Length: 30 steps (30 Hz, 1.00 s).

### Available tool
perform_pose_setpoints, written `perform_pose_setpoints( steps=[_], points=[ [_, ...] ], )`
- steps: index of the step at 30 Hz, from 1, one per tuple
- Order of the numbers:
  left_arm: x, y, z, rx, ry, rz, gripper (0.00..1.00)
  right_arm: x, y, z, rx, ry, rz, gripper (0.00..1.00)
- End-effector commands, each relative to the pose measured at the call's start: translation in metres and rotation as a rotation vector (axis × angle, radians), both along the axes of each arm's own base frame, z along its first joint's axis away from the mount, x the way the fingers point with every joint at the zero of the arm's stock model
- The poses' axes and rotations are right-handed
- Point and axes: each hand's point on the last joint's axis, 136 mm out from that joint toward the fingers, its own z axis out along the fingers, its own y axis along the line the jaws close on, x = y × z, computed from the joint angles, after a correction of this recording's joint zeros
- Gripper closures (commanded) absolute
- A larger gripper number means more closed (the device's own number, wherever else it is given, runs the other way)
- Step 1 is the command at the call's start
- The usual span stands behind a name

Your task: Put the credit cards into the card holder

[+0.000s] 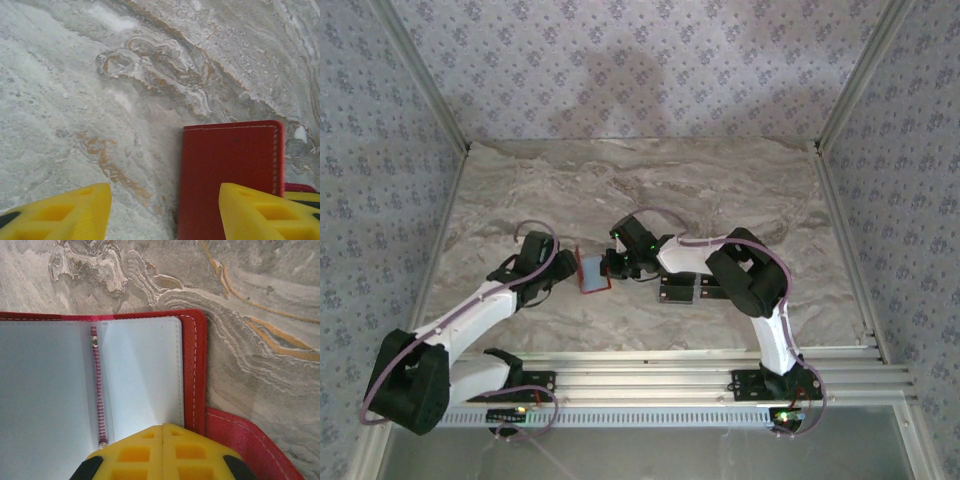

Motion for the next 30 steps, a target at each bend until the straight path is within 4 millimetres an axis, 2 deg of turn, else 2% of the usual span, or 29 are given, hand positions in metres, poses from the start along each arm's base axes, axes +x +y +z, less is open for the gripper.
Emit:
perform_pose_setpoints(
  steps=[1, 7, 11, 15, 19, 30],
  points=[
    [-0.004, 0.007, 0.002, 0.018, -0.013, 0.013, 0.41, -0.003, -0.016, -0.027, -0.071, 0.054, -0.026, 1.0],
    [0.009, -0.012, 0.022, -0.07, -0.095, -0.031, 0.28, -0.003, -0.017, -0.029, -0.077, 0.055, -0.027, 1.0],
    [0.021, -0.026, 0.028, -0.093, -0.096, -0.062, 0.25, -0.004, -0.017, -0.031, -0.081, 0.058, -0.028, 1.0],
    [0.029, -0.038, 0.024, -0.089, -0.077, -0.092, 0.24, -0.005, -0.016, -0.033, -0.08, 0.061, -0.026, 1.0],
    [0.033, -0.043, 0.021, -0.089, -0.072, -0.097, 0.23, -0.005, -0.017, -0.034, -0.083, 0.064, -0.028, 1.0],
    [0.028, -0.038, 0.005, -0.042, -0.009, -0.097, 0.24, -0.006, -0.018, -0.037, -0.086, 0.07, -0.027, 1.0]
  ],
)
